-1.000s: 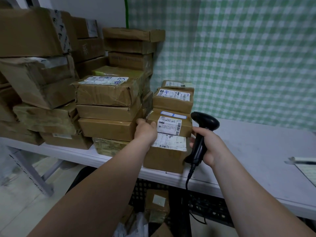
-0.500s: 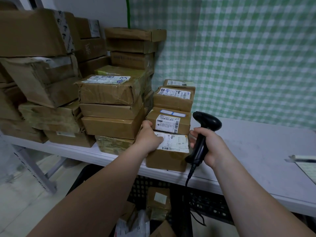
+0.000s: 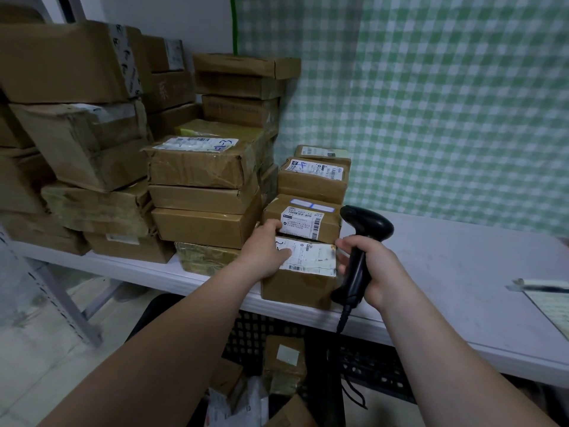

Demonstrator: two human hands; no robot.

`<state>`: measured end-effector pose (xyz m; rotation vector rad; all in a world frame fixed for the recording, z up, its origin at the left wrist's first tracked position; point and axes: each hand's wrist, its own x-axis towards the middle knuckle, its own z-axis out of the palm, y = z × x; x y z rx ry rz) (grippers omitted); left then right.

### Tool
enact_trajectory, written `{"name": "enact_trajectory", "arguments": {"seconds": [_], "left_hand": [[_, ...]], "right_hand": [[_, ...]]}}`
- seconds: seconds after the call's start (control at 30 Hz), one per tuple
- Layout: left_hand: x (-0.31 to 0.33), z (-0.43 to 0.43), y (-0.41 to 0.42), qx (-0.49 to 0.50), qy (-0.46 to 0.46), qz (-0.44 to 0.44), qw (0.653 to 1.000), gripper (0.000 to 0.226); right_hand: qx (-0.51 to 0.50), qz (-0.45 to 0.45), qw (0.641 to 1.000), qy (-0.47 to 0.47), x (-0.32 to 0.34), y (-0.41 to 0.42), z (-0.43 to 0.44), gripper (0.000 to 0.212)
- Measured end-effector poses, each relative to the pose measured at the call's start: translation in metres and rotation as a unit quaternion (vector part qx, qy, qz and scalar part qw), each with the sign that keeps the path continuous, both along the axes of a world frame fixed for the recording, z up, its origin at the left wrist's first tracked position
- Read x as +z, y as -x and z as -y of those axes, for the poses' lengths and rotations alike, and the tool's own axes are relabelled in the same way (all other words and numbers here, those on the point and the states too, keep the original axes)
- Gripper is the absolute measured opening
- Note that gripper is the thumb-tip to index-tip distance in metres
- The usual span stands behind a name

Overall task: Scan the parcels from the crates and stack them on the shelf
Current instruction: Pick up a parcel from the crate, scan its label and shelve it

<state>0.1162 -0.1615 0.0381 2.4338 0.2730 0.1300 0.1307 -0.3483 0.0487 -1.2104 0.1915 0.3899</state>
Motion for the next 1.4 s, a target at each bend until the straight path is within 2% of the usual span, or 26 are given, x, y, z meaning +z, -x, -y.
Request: {"name": "enact_trajectory", "arguments": {"seconds": [0.27,0.47,0.57,0.67,0.8,0.97,1.1,1.23,1.4], "left_hand": [[-0.002,0.002,0.003,-0.013,-0.053,0.000,0.999,0.050],[-0.002,0.001,0.015,-0.037,-0.053,-0.017,0.998,0.081],[-0.002,-0.003,0.028,-0.023,-0.058,0.044,0.997,0.072],[-0.006,-0.007,0.047,-0.004,-0.077,0.120,0.990,0.054],[-0.021,-0.015,0.079,-0.007,-0.089,0.148,0.985,0.029],[-0.062,-0.032,0.108,-0.014,-0.042,0.045,0.998,0.019],[-0.101,-0.044,0.118,-0.031,-0.043,-0.069,0.996,0.024],[-0.147,-0.050,0.119,-0.040,-0.056,-0.137,0.988,0.030],[-0.204,-0.043,0.103,-0.076,-0.088,-0.198,0.973,0.031]], "right_hand": [[-0.005,-0.021,1.000,-0.009,-0.004,-0.003,0.000,0.005],[-0.024,0.009,1.000,0.006,0.004,0.011,0.001,0.008],[-0.033,0.033,0.998,0.032,0.006,0.024,0.003,0.008],[-0.017,0.070,0.996,0.046,0.006,0.042,0.004,0.012],[0.056,0.099,0.991,0.064,-0.004,0.073,0.004,0.014],[0.172,0.072,0.974,0.129,-0.034,0.101,0.002,0.010],[0.255,0.038,0.943,0.213,-0.065,0.109,-0.008,0.010],[0.252,0.009,0.916,0.313,-0.109,0.102,-0.012,0.013],[0.229,-0.032,0.902,0.364,-0.159,0.095,-0.010,0.013]]}}
